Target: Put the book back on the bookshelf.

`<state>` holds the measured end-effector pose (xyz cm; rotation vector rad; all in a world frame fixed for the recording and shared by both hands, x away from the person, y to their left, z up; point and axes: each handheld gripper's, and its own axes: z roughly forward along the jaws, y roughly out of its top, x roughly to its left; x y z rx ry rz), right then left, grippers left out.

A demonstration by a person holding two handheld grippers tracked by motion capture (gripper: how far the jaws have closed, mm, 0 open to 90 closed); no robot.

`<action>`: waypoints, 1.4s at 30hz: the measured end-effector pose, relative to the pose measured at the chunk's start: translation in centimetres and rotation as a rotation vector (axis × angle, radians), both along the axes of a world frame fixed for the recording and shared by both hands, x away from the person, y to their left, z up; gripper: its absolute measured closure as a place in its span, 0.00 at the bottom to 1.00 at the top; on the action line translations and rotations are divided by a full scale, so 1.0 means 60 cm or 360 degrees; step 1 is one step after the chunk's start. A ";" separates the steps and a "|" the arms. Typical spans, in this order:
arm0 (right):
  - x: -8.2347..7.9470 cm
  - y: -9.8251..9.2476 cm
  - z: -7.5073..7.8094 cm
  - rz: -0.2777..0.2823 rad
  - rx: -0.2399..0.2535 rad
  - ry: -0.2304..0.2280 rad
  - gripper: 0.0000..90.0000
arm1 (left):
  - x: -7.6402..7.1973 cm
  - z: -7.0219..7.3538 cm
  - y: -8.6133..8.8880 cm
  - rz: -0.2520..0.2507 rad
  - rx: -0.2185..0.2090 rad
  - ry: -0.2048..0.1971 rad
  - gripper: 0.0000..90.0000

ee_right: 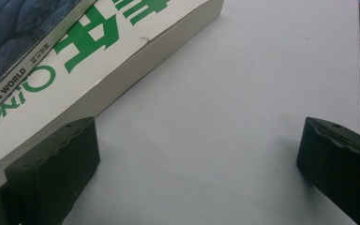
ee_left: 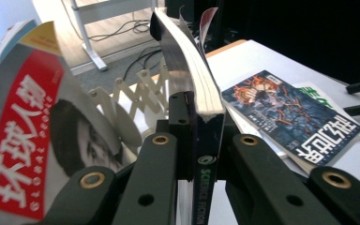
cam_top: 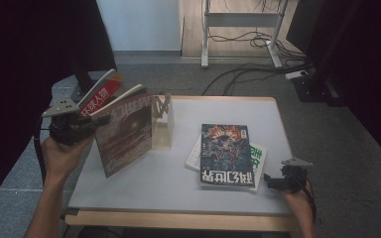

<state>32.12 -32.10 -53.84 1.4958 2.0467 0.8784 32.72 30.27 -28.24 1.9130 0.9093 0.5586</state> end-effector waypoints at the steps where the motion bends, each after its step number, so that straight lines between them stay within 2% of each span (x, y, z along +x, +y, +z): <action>1: 0.000 0.000 0.000 0.0000 0.0000 0.0000 0.00 | 0.001 -0.001 0.002 0.0012 -0.0002 0.0001 0.93; 17: 0.000 0.000 0.000 0.0000 -0.0001 -0.0002 0.00 | 0.029 -0.030 0.011 0.0166 -0.0036 0.0024 0.93; 25: 0.000 0.000 0.000 0.0001 -0.0001 -0.0002 0.00 | 0.051 -0.041 0.005 0.0219 -0.0023 0.0017 0.93; 42: 0.000 0.000 0.000 0.0001 -0.0001 -0.0003 0.00 | 0.101 -0.059 -0.015 0.0304 -0.0102 -0.0024 0.93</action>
